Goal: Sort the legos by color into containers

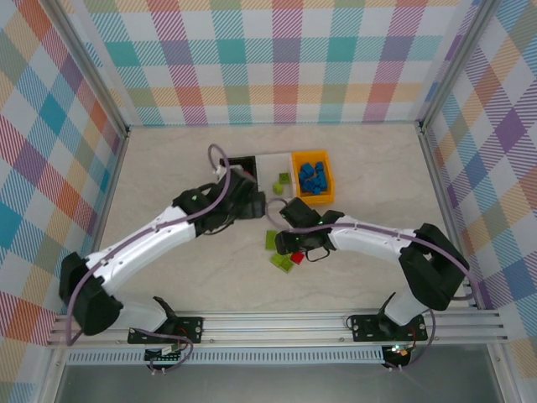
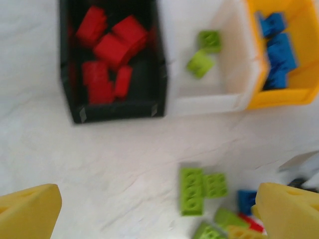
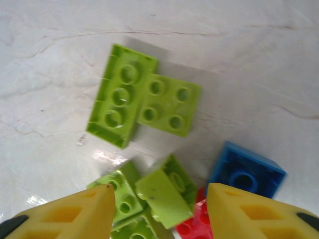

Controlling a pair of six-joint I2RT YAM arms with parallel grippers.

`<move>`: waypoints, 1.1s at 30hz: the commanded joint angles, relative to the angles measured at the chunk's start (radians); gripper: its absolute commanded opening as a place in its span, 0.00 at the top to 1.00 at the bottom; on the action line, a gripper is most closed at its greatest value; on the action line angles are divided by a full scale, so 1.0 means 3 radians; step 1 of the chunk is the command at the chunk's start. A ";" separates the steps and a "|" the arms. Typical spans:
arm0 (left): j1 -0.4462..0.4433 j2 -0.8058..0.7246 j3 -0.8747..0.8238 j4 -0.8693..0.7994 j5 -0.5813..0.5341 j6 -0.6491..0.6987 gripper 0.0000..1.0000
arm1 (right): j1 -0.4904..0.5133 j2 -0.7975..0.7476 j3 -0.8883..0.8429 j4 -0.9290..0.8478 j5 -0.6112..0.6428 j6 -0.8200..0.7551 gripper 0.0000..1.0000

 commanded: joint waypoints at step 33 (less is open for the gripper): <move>0.0379 -0.0984 -0.0573 -0.0575 -0.0328 -0.0300 0.00 | 0.0080 -0.0073 0.0371 -0.0469 0.0336 -0.0204 0.81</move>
